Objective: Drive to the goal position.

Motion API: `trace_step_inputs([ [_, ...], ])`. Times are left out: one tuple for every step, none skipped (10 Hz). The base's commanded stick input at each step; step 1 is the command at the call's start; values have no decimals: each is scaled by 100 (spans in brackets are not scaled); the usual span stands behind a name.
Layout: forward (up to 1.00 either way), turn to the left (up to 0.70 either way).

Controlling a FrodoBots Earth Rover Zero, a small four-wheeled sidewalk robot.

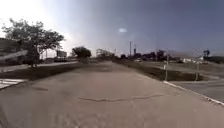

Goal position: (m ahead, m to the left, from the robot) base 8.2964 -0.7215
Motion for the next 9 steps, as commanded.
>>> trace_step_inputs([
  [100, -3],
  [100, -3],
  [100, -3],
  [100, -3],
  [100, -3],
  [100, -4],
  [100, -8],
  [100, -10],
  [100, -13],
])
